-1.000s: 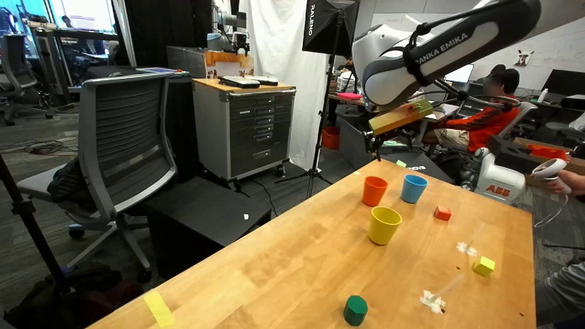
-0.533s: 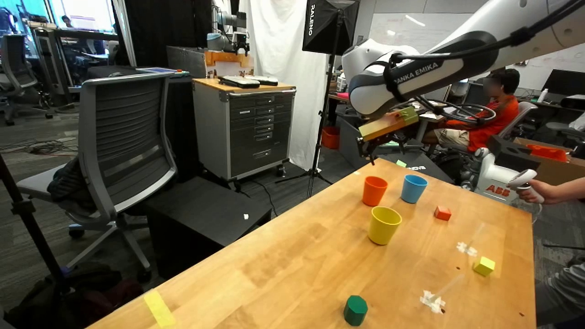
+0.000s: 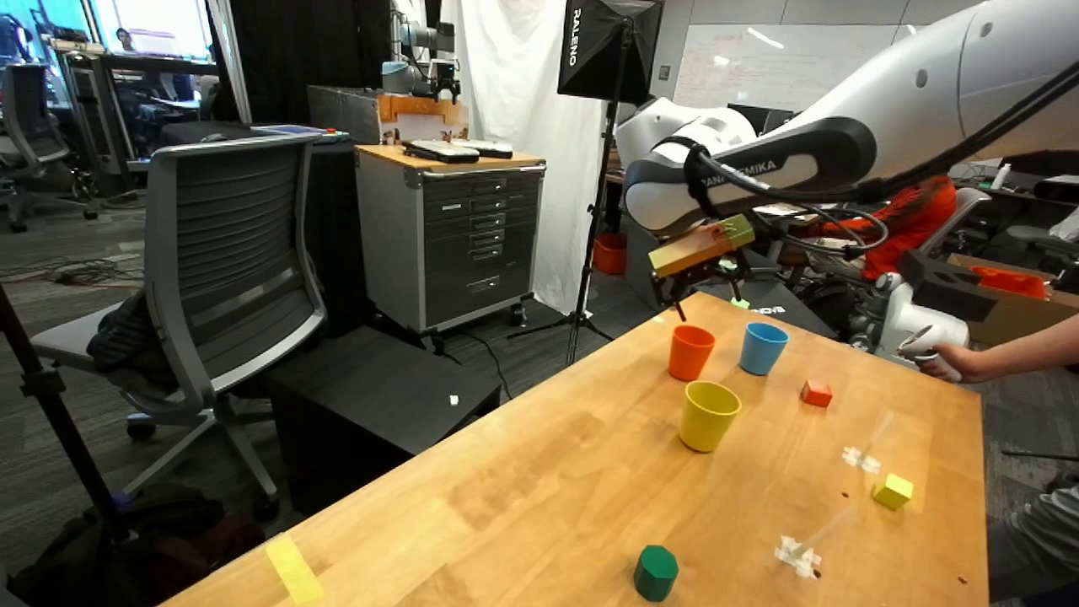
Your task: Stack the orange cup on top of the blue cup then stack the yellow cup on top of the orange cup
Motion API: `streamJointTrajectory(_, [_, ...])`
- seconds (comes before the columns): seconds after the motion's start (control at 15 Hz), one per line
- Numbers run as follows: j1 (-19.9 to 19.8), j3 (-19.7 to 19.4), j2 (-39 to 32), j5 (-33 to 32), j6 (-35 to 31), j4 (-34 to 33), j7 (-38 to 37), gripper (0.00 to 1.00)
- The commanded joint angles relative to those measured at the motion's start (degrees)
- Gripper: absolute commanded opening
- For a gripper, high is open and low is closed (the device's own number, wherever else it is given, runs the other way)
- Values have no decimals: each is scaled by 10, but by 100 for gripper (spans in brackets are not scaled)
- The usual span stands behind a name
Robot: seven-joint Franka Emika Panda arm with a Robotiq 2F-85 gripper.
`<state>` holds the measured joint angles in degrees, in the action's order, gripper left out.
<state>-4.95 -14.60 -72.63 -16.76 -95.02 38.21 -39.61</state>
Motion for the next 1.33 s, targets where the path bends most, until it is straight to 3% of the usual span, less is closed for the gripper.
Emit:
streamJointTrajectory(0.0, [-9, -12, -52, 7, 42, -93, 5, 100])
streamJointTrajectory(0.2, [-15, -16, -71, 4, 54, -124, 6, 100])
streamJointTrajectory(1.0, [-19, -13, -76, -1, 52, -108, 1, 100])
streamJointTrajectory(1.07, [-24, -18, -98, 4, 68, -143, 7, 100])
streamJointTrajectory(1.27, [-32, -21, -116, 4, 85, -160, 3, 100])
